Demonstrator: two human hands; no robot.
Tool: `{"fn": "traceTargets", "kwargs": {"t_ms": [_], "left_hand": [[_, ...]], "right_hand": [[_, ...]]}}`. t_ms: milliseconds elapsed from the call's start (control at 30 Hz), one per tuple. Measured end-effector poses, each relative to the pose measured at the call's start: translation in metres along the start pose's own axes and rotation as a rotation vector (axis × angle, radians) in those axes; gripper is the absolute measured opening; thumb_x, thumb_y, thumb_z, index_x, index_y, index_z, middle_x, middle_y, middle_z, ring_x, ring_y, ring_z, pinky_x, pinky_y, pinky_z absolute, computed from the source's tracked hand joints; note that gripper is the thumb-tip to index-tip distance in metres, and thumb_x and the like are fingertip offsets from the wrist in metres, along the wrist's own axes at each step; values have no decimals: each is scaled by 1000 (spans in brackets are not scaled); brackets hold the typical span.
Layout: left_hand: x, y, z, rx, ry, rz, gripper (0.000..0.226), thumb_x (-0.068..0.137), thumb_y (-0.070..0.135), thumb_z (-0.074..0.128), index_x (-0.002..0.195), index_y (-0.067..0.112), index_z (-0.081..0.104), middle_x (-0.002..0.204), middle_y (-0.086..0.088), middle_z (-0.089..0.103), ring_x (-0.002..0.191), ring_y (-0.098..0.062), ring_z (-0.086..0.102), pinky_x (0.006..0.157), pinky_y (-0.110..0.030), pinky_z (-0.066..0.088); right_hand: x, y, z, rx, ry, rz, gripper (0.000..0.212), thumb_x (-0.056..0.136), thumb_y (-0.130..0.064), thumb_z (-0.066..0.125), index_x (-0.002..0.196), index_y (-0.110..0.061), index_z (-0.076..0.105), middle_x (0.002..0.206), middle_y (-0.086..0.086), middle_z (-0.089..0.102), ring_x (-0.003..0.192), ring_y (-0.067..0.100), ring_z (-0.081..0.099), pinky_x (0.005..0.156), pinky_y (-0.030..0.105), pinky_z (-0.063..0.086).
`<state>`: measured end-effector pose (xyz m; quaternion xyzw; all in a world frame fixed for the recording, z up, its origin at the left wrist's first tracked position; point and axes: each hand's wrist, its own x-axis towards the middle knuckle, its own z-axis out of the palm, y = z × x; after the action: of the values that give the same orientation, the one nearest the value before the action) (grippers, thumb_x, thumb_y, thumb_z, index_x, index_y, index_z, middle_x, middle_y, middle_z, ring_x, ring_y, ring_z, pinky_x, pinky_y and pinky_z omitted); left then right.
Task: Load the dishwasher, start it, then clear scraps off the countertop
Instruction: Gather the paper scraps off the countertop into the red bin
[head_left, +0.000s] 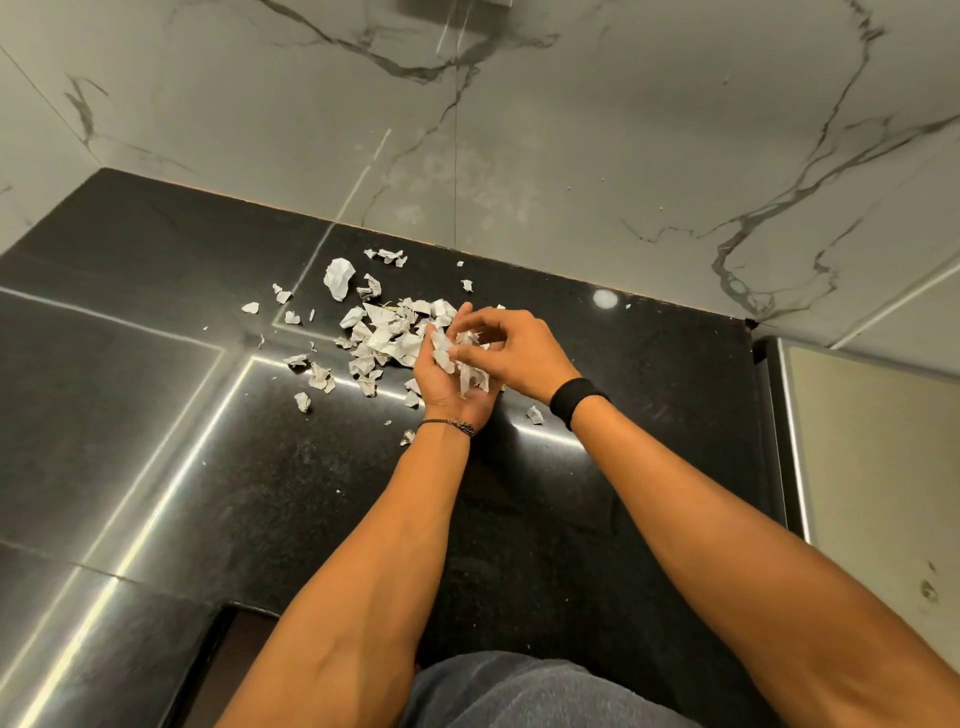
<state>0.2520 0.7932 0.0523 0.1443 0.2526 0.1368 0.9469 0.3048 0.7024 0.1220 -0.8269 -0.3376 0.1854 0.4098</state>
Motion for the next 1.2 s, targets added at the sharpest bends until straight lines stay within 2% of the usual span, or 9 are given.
{"fn": "traceTargets", "kwargs": {"t_ms": [200,300,400,567,667,800,967,1067,1200], "left_hand": [[0,0,-8,-35,-18,19,50,103,48,39,133,15,61,121,-15,69,106,-31,70,88,-46,57],[2,0,-11,-96,-25,17,48,103,45,42,129,11,62,134,-19,61,113,-35,65,92,-49,56],[3,4,-16,-110,-24,28,49,102,46,44,128,9,64,142,-20,56,115,-37,65,95,-50,54],[1,19,-24,-85,-4,48,48,103,45,42,128,11,63,141,-17,58,125,-36,60,109,-50,45],[0,26,-27,-84,-2,63,48,103,45,42,130,11,62,142,-16,58,133,-36,55,107,-52,46],[-2,27,-32,-87,18,53,48,104,46,41,130,11,62,140,-17,60,136,-36,51,113,-53,40],[-2,22,-31,-100,26,49,55,103,47,38,141,11,54,148,-17,53,139,-37,48,117,-53,34],[-3,22,-29,-97,16,36,55,104,45,35,145,13,52,146,-16,55,137,-37,50,117,-53,34],[0,21,-27,-88,11,34,59,103,49,33,150,16,47,149,-16,53,137,-37,50,115,-53,36]], "right_hand": [[-3,10,-6,112,210,30,13,95,-28,65,102,-24,75,95,-12,74,92,3,68,85,24,55],[-5,18,-8,132,239,63,12,95,-22,64,97,-26,75,92,-16,72,91,-1,66,82,16,51],[-6,34,-4,72,233,129,15,93,-18,65,103,-26,74,96,-14,71,92,1,64,87,24,54],[-8,60,7,-305,-36,221,43,90,-31,71,131,-24,62,130,5,62,120,25,57,103,39,44],[-11,67,24,-497,-158,162,56,87,-46,70,136,-22,57,128,9,56,119,33,49,101,38,38],[-20,66,42,-563,-161,-15,40,89,-40,69,123,-19,64,120,6,55,111,31,48,95,35,39],[-29,56,42,-527,-147,-206,20,90,-7,63,107,-8,74,108,12,67,100,37,60,83,42,46],[-30,56,36,-512,-129,-122,18,92,-9,61,104,-9,74,105,10,68,101,32,62,82,38,44],[-29,60,25,-290,109,92,11,89,-20,69,99,-22,74,98,0,70,91,19,64,85,39,53]]}}
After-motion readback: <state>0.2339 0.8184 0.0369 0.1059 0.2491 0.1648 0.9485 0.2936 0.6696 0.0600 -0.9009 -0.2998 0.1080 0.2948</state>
